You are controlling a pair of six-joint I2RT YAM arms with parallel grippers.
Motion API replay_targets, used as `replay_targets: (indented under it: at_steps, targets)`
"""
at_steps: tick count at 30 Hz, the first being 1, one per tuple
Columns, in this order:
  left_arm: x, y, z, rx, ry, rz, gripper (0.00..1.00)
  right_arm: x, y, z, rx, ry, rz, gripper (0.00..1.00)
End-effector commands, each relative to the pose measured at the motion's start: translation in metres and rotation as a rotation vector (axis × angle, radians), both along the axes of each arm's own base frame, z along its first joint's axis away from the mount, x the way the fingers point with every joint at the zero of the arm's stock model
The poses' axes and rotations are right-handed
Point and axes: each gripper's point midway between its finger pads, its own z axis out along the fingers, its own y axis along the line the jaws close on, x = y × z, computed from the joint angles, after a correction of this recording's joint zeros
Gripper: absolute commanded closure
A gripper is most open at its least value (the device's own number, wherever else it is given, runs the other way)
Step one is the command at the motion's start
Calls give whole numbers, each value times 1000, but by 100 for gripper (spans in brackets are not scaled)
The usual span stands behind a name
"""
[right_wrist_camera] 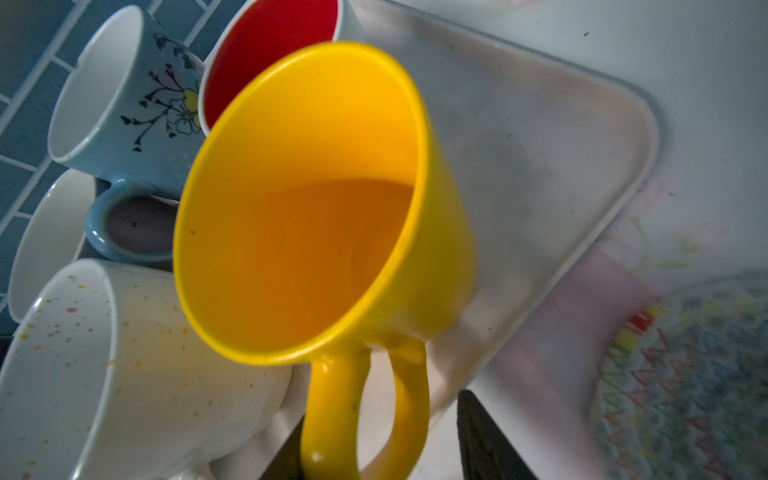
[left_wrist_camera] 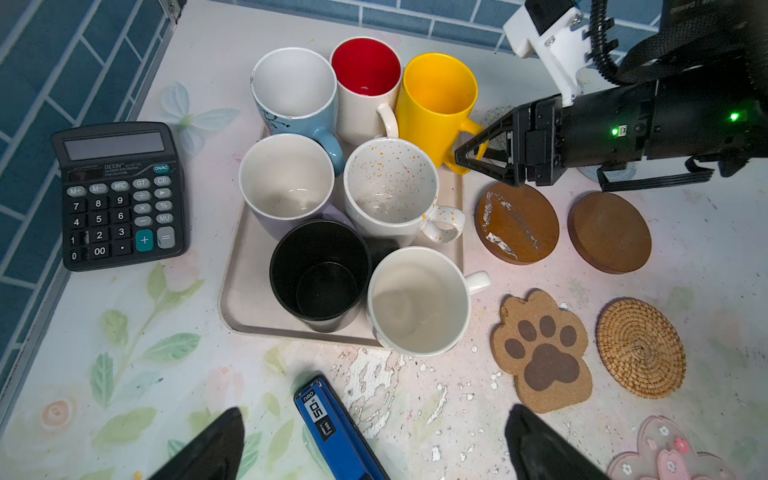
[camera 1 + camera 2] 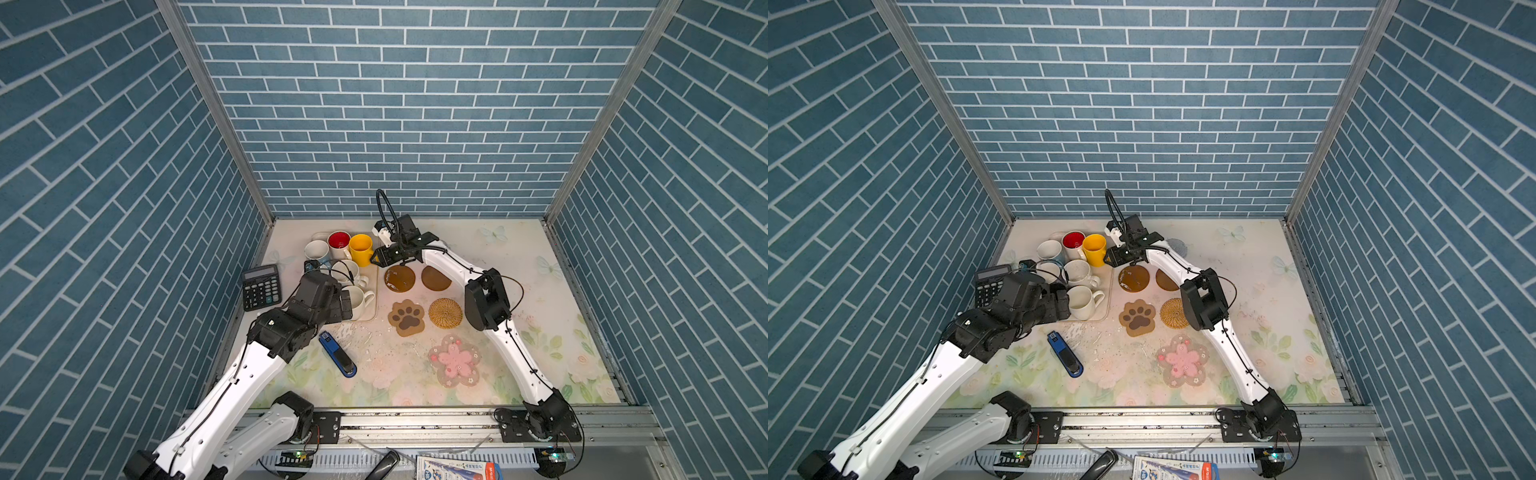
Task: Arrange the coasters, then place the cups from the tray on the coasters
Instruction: 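Grasp the yellow mug on the tray with the right gripper and lift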
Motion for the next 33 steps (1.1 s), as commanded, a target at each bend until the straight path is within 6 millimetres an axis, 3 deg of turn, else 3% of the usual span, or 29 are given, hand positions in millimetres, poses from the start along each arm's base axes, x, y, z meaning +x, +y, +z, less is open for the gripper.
replay_targets:
  at_steps: [1, 8, 24, 28, 33]
  targets:
    - [0, 1, 0, -5, -5, 4, 1, 9, 13, 4, 38, -53, -13, 53]
    - [1, 2, 3, 1, -8, 4, 1, 7, 26, 2, 47, -94, -9, 57]
    - [-4, 7, 2, 7, -4, 19, 1, 5, 28, 12, 40, -121, 1, 90]
    - [-7, 8, 3, 1, -5, 26, 1, 1, 30, 23, 49, -139, 17, 100]
    - [-12, 10, 6, -7, -9, 25, 1, -5, 33, 41, 56, -171, 30, 100]
